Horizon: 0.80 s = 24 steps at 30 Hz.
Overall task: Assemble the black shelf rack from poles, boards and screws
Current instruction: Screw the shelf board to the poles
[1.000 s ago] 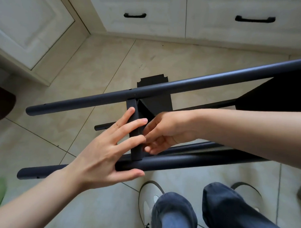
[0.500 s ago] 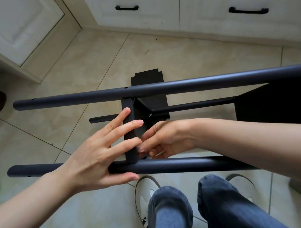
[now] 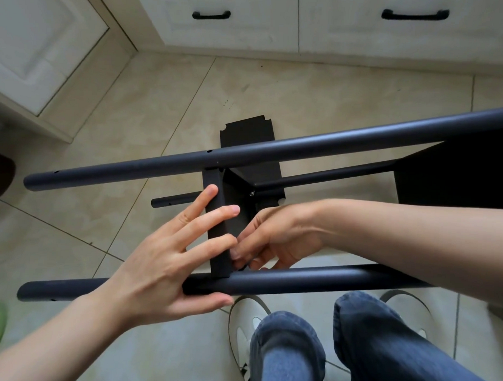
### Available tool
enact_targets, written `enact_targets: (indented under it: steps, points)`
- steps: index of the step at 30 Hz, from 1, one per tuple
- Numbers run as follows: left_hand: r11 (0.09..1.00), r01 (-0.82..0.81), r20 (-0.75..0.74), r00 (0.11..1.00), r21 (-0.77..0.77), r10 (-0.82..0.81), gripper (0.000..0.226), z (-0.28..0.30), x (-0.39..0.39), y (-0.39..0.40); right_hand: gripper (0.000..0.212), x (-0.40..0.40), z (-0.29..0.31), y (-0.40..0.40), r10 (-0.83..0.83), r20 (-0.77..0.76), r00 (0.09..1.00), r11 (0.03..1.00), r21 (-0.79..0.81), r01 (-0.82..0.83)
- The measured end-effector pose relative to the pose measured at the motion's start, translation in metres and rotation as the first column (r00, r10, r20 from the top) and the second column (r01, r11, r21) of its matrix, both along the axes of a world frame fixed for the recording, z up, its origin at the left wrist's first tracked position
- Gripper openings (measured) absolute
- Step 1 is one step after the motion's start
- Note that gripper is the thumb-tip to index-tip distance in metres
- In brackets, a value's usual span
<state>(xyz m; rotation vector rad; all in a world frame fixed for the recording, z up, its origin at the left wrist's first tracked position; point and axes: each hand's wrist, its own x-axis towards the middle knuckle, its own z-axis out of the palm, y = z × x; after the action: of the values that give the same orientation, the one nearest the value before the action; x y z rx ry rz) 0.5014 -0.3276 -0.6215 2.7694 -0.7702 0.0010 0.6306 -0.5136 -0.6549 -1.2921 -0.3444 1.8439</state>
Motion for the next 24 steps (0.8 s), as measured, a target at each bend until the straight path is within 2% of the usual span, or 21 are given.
enact_targets:
  steps: [5,10,14,19,24]
  points:
    - [1.000,0.001,0.002,1.000,-0.003,-0.001,0.058,-0.0005,0.0007,0.0002,0.008,-0.0009,-0.0007,0.0030,0.019,0.045,0.999,1.000,-0.011,-0.019]
    - [1.000,0.003,-0.003,1.000,-0.004,-0.003,0.057,-0.0003,0.0012,0.0000,0.012,-0.0024,-0.0027,0.0034,0.002,0.000,1.000,0.999,0.044,-0.002]
    - [1.000,0.006,-0.002,1.000,-0.009,-0.006,0.057,-0.0005,0.0011,-0.0003,0.014,-0.0020,-0.0058,0.0041,0.000,0.024,1.000,0.999,0.040,-0.001]
    - [1.000,0.004,-0.007,1.000,-0.010,-0.004,0.057,-0.0001,0.0023,-0.0005,0.027,-0.0015,-0.0081,0.0050,-0.024,0.023,0.999,0.997,0.075,0.022]
    - [1.000,0.005,-0.010,1.000,-0.018,-0.005,0.057,-0.0007,0.0010,-0.0003,0.014,-0.0020,-0.0091,0.0051,-0.028,-0.053,0.998,0.999,0.042,0.031]
